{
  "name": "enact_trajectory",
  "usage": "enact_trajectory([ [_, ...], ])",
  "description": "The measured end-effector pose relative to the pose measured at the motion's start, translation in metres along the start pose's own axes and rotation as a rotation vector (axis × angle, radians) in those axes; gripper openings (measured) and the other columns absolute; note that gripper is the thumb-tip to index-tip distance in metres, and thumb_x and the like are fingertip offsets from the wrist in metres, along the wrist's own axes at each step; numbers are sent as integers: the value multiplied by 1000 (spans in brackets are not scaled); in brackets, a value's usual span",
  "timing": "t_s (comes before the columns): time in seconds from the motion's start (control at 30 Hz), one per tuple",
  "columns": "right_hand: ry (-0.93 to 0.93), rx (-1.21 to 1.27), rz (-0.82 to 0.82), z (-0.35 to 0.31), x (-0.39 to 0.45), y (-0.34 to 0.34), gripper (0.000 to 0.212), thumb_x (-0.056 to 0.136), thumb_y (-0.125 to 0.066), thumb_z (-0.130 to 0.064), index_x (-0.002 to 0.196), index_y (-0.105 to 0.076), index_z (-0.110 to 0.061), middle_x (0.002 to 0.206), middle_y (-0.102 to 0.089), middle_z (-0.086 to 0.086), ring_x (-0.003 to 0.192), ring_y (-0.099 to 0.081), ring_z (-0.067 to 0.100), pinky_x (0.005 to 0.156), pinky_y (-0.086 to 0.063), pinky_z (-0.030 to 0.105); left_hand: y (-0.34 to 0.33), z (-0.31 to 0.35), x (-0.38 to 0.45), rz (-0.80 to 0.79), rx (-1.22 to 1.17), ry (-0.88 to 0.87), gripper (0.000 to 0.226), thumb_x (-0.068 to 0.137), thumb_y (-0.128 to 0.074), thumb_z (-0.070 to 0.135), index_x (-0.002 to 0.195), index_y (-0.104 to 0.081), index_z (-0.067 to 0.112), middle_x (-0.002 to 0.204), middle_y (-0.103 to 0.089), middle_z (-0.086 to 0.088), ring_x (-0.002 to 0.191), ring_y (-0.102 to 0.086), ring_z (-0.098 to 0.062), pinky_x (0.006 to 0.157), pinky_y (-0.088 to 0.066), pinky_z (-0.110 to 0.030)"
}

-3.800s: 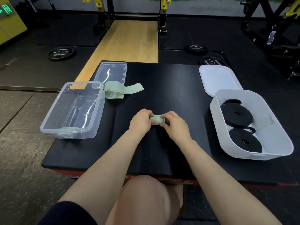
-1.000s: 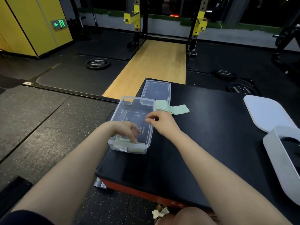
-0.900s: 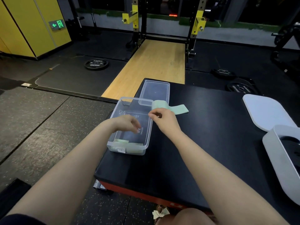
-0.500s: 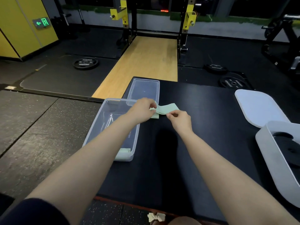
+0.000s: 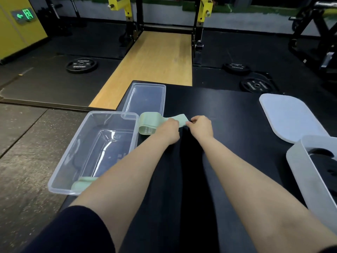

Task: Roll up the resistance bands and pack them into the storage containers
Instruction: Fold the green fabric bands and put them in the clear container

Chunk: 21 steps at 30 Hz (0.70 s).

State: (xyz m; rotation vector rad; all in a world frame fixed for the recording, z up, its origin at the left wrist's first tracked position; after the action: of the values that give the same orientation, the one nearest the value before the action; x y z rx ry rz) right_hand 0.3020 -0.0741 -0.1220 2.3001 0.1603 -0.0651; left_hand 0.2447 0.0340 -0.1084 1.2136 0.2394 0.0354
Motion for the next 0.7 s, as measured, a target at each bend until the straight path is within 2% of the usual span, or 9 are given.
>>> enact_trajectory([
  [0.07, -7, -42, -1, -2, 3, -5, 26, 88, -64, -28, 112, -65, -16, 115, -64, 5, 109, -57, 25, 93, -47, 39, -3, -1, 0, 17, -16, 0, 24, 91, -48, 9, 114, -52, 1, 123, -52, -14, 110, -53, -31, 89, -45, -38],
  [0.17, -36, -5, 5, -3, 1, -6, 19, 87, -61, -17, 105, -66, -18, 110, -66, 2, 107, -58, 23, 91, -46, 35, -5, -1, -5, 25, -50, -10, 33, 93, -48, 12, 124, -48, 2, 132, -47, -13, 118, -49, -29, 95, -42, -38],
  [0.27, -18, 205, 23, -6, -11, -2, 12, 85, -59, -11, 91, -65, -19, 94, -66, -2, 94, -62, 19, 75, -48, 28, -3, -1, -13, 51, -124, -7, 39, 94, -49, 15, 131, -44, 3, 134, -48, -14, 122, -47, -30, 100, -40, -37],
  [0.37, 34, 421, -19, -11, -31, 4, 5, 84, -64, -14, 88, -63, -18, 87, -64, -5, 80, -59, 11, 62, -44, 17, 7, 2, -25, 159, -240, -36, 35, 90, -54, 12, 125, -50, 5, 122, -55, -13, 115, -52, -30, 93, -42, -34],
  [0.47, 66, 529, -56, -15, -53, 12, 8, 84, -65, -12, 87, -63, -18, 85, -64, -5, 77, -59, 10, 69, -48, 19, 15, 8, -44, 265, -371, -35, 37, 88, -58, 10, 125, -52, 9, 118, -59, -9, 110, -56, -26, 90, -42, -30],
  [0.57, 129, 553, -73, -20, -73, 24, 8, 84, -66, -13, 87, -63, -20, 83, -64, -6, 83, -61, 11, 77, -49, 24, 23, 12, -64, 330, -504, 21, 28, 91, -53, 9, 119, -58, 11, 110, -65, -6, 102, -60, -21, 86, -44, -27],
  [0.7, 237, 605, -82, -28, -100, 49, 7, 85, -69, -20, 82, -64, -25, 85, -66, -6, 84, -61, 8, 74, -47, 17, 41, 20, -88, 352, -587, 10, 19, 94, -52, 14, 106, -66, 14, 98, -69, -3, 93, -62, -17, 83, -48, -28],
])
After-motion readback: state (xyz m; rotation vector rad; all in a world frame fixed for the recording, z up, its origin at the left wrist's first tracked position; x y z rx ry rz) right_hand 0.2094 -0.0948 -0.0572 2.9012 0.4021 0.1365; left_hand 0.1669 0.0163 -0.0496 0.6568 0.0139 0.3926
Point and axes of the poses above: each hand's wrist, its own x-axis towards the middle knuckle, its own y-axis out of the back of the hand, z = x × y, the point moved 4 cm from there along x, towards the middle knuckle
